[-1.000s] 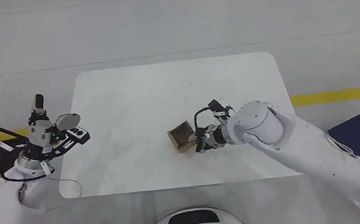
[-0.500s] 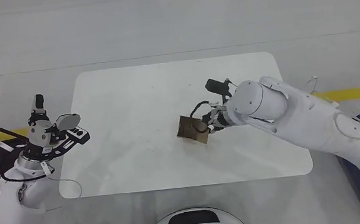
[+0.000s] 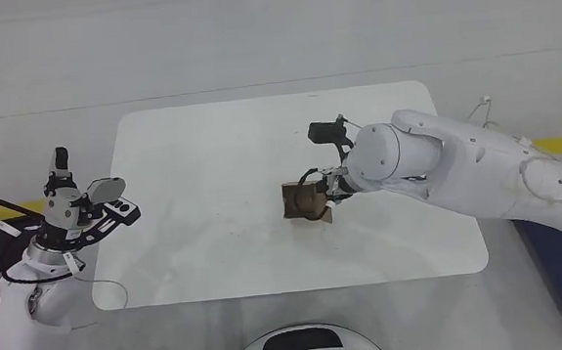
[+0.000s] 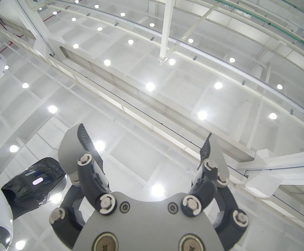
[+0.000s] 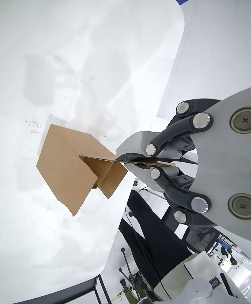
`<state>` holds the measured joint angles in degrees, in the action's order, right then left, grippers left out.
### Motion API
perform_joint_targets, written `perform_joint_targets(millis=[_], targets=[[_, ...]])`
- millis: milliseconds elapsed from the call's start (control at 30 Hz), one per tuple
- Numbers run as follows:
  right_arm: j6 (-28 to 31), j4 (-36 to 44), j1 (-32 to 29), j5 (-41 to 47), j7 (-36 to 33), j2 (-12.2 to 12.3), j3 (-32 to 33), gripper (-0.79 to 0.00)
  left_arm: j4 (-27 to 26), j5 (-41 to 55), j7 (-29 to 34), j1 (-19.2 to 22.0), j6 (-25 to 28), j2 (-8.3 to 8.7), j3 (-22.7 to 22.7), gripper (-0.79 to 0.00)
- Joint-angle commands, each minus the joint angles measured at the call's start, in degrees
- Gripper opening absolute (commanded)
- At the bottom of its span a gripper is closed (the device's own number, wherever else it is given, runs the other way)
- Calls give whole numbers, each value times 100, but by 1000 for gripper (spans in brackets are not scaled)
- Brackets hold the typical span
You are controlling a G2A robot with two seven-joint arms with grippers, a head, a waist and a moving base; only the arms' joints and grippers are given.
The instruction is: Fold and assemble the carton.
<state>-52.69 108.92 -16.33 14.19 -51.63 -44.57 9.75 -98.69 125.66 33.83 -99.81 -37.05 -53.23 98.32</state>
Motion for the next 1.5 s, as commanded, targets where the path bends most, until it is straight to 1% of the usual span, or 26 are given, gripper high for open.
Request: perform_joint_targets(millis=[0, 33, 67, 100, 200, 233, 267, 300, 333, 433, 500, 733, 800, 867, 933, 1000, 1067, 1133, 1167, 1467], targets=[[0, 0, 0, 0, 0, 0, 0, -585, 0, 0, 0, 0, 0, 0, 0, 0], [0, 0, 0, 0, 0, 0, 0, -185, 0, 0, 0, 0, 0, 0, 0, 0], [0, 0, 0, 0, 0, 0, 0, -65, 0, 0, 0, 0, 0, 0, 0, 0], [0, 0, 0, 0, 0, 0, 0, 0, 0, 0, 0, 0, 0, 0, 0, 0], [0, 0, 0, 0, 0, 0, 0, 0, 0, 0, 0, 0, 0, 0, 0, 0], [101, 124, 154, -166, -99, -16, 0, 0, 0, 0, 0, 0, 0, 0, 0, 0], [320, 85, 435, -460, -319, -54, 0, 0, 0, 0, 0, 0, 0, 0, 0, 0], [399, -71, 552, -505, -398, -84, 0, 0, 0, 0, 0, 0, 0, 0, 0, 0], [349, -149, 646, -429, -348, -114, 0, 0, 0, 0, 0, 0, 0, 0, 0, 0], [-185, -157, 886, 215, 188, -179, 81, 0, 0, 0, 0, 0, 0, 0, 0, 0], [-531, -136, 866, 490, 551, -182, 268, 0, 0, 0, 0, 0, 0, 0, 0, 0], [-531, 25, 473, 679, 849, -53, 420, 0, 0, 0, 0, 0, 0, 0, 0, 0], [-465, 47, 277, 889, 1329, -22, 694, 0, 0, 0, 0, 0, 0, 0, 0, 0], [-322, 104, -126, 1347, 2128, 4, 1082, 0, 0, 0, 0, 0, 0, 0, 0, 0], [-116, 167, -630, 1818, 3029, 34, 1443, 0, 0, 0, 0, 0, 0, 0, 0, 0], [131, 210, -1229, 2143, 4193, 57, 1735, 0, 0, 0, 0, 0, 0, 0, 0, 0], [635, 303, -1863, 2622, 5238, 54, 1993, 0, 0, 0, 0, 0, 0, 0, 0, 0], [1382, 371, -2494, 3123, 6209, 41, 2214, 0, 0, 0, 0, 0, 0, 0, 0, 0], [1717, 381, -2793, 3411, 6575, 36, 2302, 0, 0, 0, 0, 0, 0, 0, 0, 0], [1717, 381, -2793, 3411, 6575, 36, 2302, 0, 0, 0, 0, 0, 0, 0, 0, 0]])
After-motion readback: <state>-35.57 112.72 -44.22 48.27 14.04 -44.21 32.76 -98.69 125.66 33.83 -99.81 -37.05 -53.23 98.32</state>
